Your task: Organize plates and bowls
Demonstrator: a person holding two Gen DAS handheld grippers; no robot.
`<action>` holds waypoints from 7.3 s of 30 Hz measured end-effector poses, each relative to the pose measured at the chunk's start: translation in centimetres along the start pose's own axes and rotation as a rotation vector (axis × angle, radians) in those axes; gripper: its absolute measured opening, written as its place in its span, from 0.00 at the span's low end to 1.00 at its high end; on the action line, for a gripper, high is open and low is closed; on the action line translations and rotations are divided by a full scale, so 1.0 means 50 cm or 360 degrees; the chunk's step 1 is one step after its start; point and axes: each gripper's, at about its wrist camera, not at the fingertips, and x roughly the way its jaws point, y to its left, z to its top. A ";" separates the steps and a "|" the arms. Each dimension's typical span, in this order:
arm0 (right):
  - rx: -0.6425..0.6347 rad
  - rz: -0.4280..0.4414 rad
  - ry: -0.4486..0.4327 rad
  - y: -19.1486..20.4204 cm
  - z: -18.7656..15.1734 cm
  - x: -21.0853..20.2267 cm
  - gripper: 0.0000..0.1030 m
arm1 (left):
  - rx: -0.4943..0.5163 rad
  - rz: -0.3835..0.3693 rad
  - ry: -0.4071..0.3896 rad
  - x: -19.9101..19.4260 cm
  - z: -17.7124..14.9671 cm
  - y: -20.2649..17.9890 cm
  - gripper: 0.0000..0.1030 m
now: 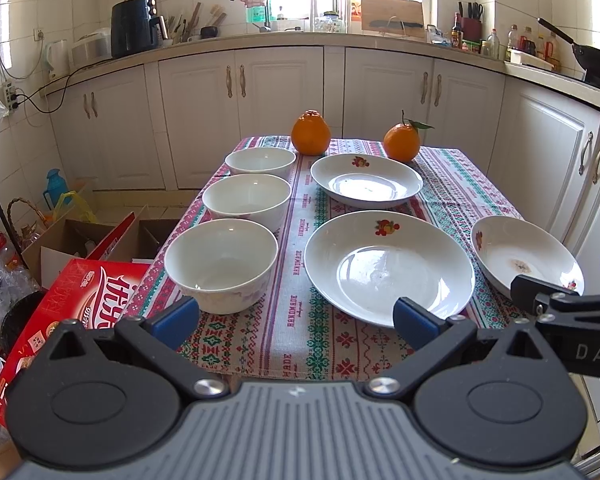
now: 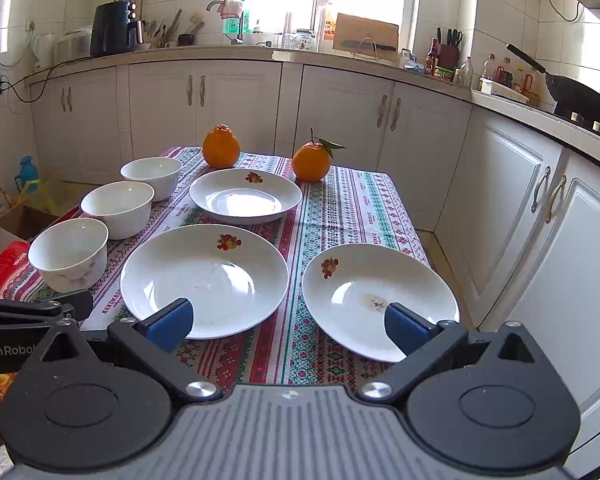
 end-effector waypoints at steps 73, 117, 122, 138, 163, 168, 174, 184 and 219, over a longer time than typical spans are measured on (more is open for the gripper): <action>0.0018 0.0073 -0.0063 -0.022 0.017 0.012 1.00 | 0.0038 -0.0098 -0.0032 0.017 0.024 -0.003 0.99; -0.0055 0.0329 0.0277 -0.298 -0.128 0.238 1.00 | 0.0653 -0.0720 0.0314 0.271 0.155 -0.285 0.99; -0.0092 0.0407 0.0229 -0.316 -0.133 0.242 1.00 | 0.0708 -0.0804 0.0385 0.315 0.176 -0.325 0.99; -0.0187 0.0563 0.0085 -0.341 -0.141 0.251 1.00 | 0.0947 -0.1013 0.0686 0.439 0.201 -0.426 0.91; -0.0263 0.0624 0.0120 -0.343 -0.128 0.257 0.88 | 0.0994 -0.1100 0.0819 0.478 0.214 -0.445 0.53; -0.0273 0.0622 0.0151 -0.340 -0.119 0.259 0.87 | 0.0995 -0.1094 0.0809 0.476 0.214 -0.445 0.53; -0.0304 0.0629 0.0129 -0.345 -0.096 0.265 0.87 | 0.0959 -0.1092 0.0753 0.472 0.233 -0.439 0.53; -0.0413 0.0628 0.0120 -0.358 -0.038 0.332 0.87 | 0.0872 -0.1058 0.0685 0.530 0.278 -0.438 0.53; -0.0424 0.0576 0.0170 -0.373 0.016 0.464 0.88 | 0.0844 -0.0997 0.0623 0.640 0.306 -0.450 0.55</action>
